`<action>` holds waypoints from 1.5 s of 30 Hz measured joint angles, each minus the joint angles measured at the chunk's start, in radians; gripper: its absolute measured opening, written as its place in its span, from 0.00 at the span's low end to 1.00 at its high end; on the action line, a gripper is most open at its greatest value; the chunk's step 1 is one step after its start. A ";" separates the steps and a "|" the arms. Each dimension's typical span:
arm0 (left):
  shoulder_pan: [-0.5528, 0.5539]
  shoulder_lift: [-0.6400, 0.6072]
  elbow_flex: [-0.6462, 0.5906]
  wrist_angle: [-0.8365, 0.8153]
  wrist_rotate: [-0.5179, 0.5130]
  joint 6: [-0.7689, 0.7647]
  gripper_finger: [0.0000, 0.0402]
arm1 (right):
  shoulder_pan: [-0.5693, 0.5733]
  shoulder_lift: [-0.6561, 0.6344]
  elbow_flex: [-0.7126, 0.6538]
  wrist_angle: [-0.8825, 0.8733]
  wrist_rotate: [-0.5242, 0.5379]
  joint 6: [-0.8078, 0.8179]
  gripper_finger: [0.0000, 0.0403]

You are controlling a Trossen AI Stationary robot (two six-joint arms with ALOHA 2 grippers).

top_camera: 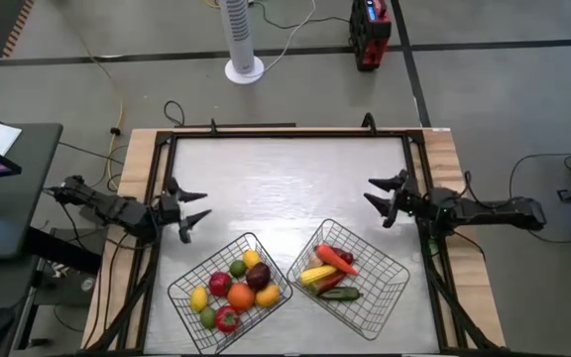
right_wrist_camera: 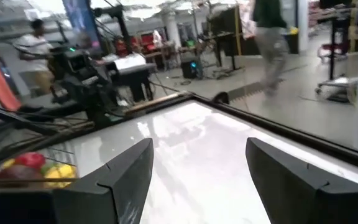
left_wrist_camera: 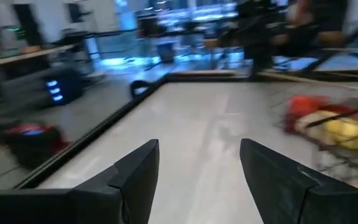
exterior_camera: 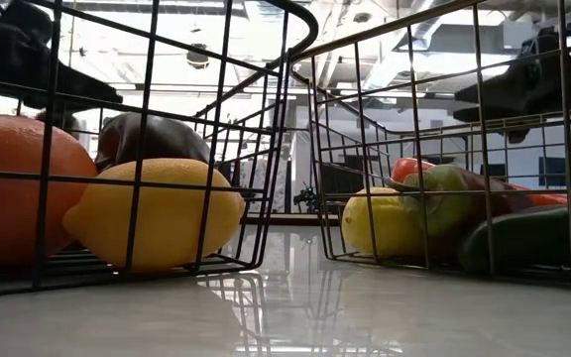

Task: Sort produce into baskets
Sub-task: Return to Home Position

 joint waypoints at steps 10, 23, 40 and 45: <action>-0.002 0.007 -0.020 0.086 0.256 0.026 0.53 | 0.049 -0.072 -0.001 -0.010 0.077 0.048 0.71; -0.002 0.007 -0.020 0.085 0.229 -0.106 0.53 | 0.049 -0.062 -0.002 -0.014 0.075 0.037 0.71; -0.002 0.007 -0.020 0.085 0.229 -0.121 0.53 | 0.049 -0.062 -0.003 -0.016 0.073 0.034 0.71; -0.002 0.007 -0.021 0.085 0.229 -0.121 0.53 | 0.049 -0.062 -0.003 -0.016 0.073 0.034 0.71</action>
